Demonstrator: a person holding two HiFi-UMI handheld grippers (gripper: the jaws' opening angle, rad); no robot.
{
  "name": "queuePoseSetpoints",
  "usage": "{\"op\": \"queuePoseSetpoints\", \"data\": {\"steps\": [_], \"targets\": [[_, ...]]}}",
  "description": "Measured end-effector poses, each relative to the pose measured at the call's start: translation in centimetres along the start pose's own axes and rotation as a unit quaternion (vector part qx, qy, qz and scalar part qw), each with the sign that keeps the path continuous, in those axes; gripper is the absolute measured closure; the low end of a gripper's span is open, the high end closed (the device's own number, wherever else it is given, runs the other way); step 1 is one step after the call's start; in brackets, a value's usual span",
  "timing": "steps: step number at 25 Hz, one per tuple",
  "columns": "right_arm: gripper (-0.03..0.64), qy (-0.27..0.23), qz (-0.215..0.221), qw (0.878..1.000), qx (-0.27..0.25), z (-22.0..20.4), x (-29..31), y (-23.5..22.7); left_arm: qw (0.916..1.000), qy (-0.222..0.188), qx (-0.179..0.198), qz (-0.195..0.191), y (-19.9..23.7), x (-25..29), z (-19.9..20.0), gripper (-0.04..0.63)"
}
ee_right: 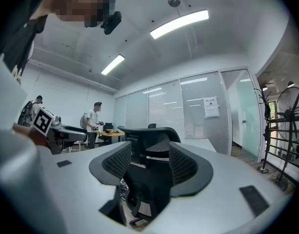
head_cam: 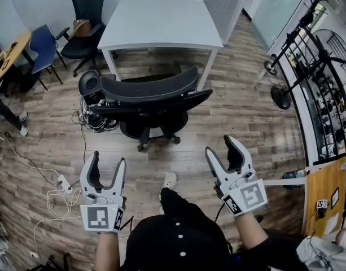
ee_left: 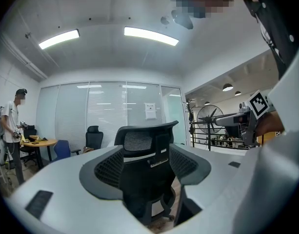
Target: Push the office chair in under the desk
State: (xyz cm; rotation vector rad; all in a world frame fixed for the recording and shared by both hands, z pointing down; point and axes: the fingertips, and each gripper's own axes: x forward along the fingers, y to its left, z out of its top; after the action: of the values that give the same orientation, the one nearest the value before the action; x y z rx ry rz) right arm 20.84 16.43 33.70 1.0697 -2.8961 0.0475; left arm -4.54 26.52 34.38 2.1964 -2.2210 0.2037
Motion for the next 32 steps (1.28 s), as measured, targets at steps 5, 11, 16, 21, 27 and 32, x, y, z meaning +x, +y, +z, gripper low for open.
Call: {"op": "queuePoseSetpoints", "data": {"steps": [5, 11, 16, 21, 27, 32], "targets": [[0.371, 0.007, 0.0, 1.0, 0.001, -0.3, 1.9, -0.6, 1.0, 0.004, -0.002, -0.002, 0.9, 1.9, -0.3, 0.296], [0.371, 0.008, 0.005, 1.0, 0.0, 0.1, 4.2, -1.4, 0.9999, 0.008, 0.001, -0.006, 1.8, 4.0, -0.2, 0.296], [0.371, 0.005, 0.013, 1.0, -0.004, 0.6, 6.3, -2.1, 0.9999, 0.012, 0.006, -0.01, 2.5, 5.5, 0.0, 0.296], [0.367, -0.002, 0.025, 0.999, -0.024, 1.4, 8.2, -2.4, 0.9998, 0.015, 0.005, -0.008, 3.2, 7.0, -0.1, 0.296], [0.356, -0.024, 0.065, 0.992, -0.102, 3.5, 10.7, -1.7, 0.9984, 0.049, 0.008, -0.026, 3.7, 9.2, -2.1, 0.296], [0.357, -0.003, 0.115, 0.971, -0.21, 4.0, 11.7, -0.2, 0.9946, 0.084, 0.042, -0.045, 3.4, 10.5, -3.9, 0.296]]}}
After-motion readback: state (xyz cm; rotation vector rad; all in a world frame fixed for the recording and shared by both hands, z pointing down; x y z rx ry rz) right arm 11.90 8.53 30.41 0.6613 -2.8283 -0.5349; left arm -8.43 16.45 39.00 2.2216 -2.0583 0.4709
